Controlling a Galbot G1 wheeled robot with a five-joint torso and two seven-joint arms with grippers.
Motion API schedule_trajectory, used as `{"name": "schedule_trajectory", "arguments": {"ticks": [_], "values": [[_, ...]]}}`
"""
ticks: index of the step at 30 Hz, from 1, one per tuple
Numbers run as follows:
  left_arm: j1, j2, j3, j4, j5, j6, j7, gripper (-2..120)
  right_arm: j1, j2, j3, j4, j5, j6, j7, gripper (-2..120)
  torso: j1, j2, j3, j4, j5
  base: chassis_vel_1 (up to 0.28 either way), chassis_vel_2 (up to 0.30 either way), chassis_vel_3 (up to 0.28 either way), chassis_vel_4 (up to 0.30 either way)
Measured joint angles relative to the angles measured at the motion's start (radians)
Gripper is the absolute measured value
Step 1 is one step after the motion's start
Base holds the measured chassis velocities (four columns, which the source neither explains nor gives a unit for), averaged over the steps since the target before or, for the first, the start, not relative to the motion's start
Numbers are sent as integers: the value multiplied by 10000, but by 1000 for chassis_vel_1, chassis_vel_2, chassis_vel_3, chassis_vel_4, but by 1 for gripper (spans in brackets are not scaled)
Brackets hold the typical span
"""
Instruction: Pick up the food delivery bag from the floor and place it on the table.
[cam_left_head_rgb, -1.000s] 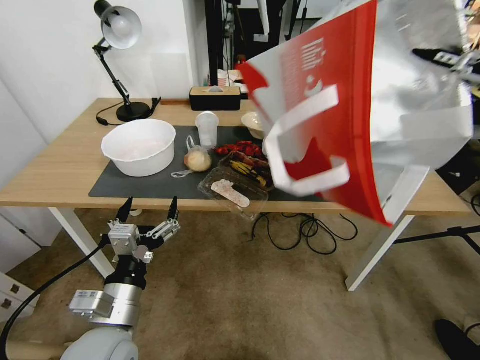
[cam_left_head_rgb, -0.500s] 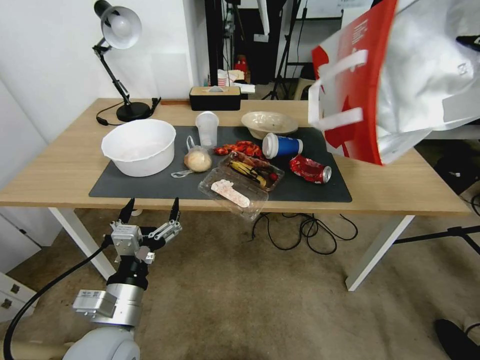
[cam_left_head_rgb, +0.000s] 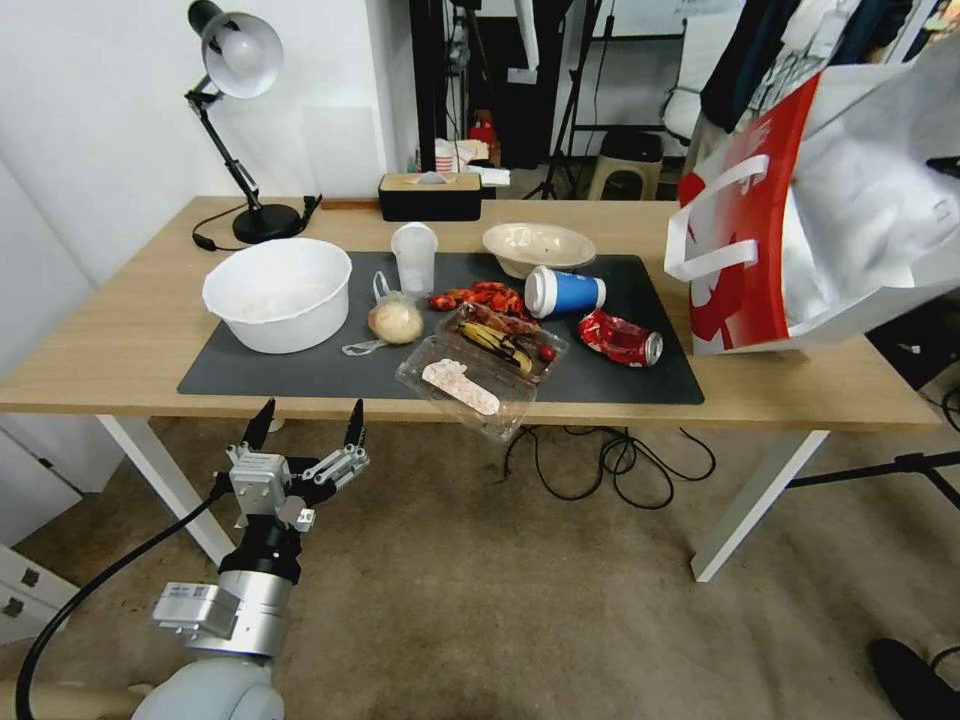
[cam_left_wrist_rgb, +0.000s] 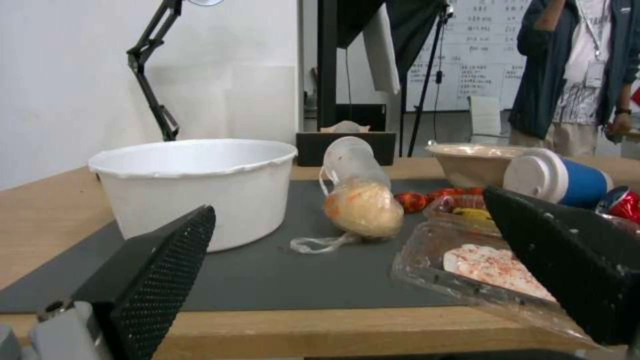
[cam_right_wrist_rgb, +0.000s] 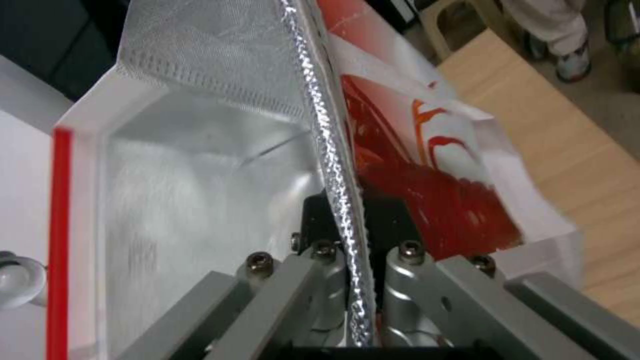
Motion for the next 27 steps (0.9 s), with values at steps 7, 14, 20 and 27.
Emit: {"name": "schedule_trajectory", "arguments": {"ticks": [7,14,20,27], "values": [[134,3,-42,-104,33,-95,3,100,190,164,-465,-6,-2,-20,64,0,0,0,0,3,-1,0,0,0,0],[180,-29,-40,-183,40,-128,0,100,353,247,-856,101,-35,-35,-557,0,0,0,0,2,-1,0,0,0,0],[190,-1,-42,-183,46,-146,-18,100,535,274,-1011,128,-86,-37,-1258,0,0,0,0,1,-1,0,0,0,0],[167,29,-68,-183,28,-148,-38,100,785,227,-1249,147,122,-41,-1348,0,0,-1,0,0,-1,0,0,0,0]]}}
